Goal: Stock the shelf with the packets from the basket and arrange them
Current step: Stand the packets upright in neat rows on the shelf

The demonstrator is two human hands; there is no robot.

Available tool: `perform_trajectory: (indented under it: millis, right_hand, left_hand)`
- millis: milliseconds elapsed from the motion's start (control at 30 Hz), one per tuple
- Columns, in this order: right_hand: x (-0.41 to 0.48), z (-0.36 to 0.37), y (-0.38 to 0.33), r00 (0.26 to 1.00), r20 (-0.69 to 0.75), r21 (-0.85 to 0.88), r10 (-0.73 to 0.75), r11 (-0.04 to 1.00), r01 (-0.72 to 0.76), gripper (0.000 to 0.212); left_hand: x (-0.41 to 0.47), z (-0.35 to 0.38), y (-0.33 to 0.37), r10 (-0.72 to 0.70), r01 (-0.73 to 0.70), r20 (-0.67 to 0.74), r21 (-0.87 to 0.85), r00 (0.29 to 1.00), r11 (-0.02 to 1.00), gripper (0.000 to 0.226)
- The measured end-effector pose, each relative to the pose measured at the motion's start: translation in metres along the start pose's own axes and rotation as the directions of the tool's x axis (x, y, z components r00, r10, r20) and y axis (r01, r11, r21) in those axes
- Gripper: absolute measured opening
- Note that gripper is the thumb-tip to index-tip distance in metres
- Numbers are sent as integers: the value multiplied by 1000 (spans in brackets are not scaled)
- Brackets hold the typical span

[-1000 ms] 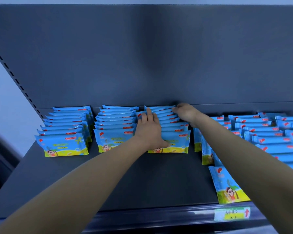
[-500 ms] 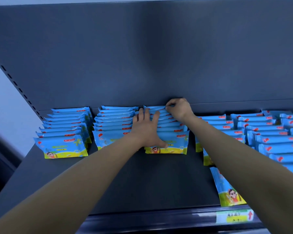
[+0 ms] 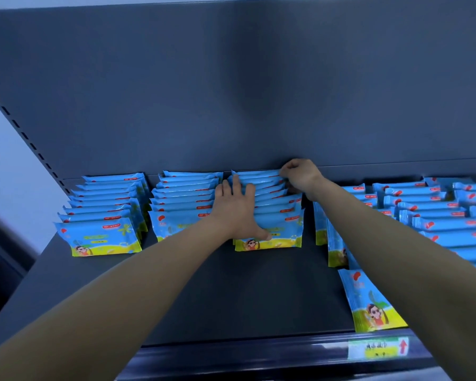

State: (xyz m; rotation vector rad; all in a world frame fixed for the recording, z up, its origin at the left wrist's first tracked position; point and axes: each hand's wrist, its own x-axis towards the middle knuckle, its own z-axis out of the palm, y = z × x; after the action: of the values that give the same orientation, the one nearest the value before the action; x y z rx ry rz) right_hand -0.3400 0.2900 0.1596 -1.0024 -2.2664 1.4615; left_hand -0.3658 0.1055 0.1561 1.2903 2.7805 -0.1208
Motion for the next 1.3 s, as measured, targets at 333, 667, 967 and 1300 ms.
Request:
perform_trajectory:
  millis: [333,667,967,1300]
  right_hand:
    - [-12,-1,-9,983,23,109,184,977,-185,21]
    - [-38,-7,-13,907,297,35,297,946,-321,26]
    - [-50,-11,-6,935,248,261,254,912,-317,25]
    - [-54,-10,-8,935,235,287,265,900,-328,24]
  left_hand:
    - [-2,0,-1,12,-12,12,29,1000,1000,123]
    - [-14,-6,8,-29,35,48,-125,998,992,114]
    - [-8,-3,8,-39,46,29,-332,999,942,122]
    - [-8,9,6,68,-77,-50,-218,996,973,115]
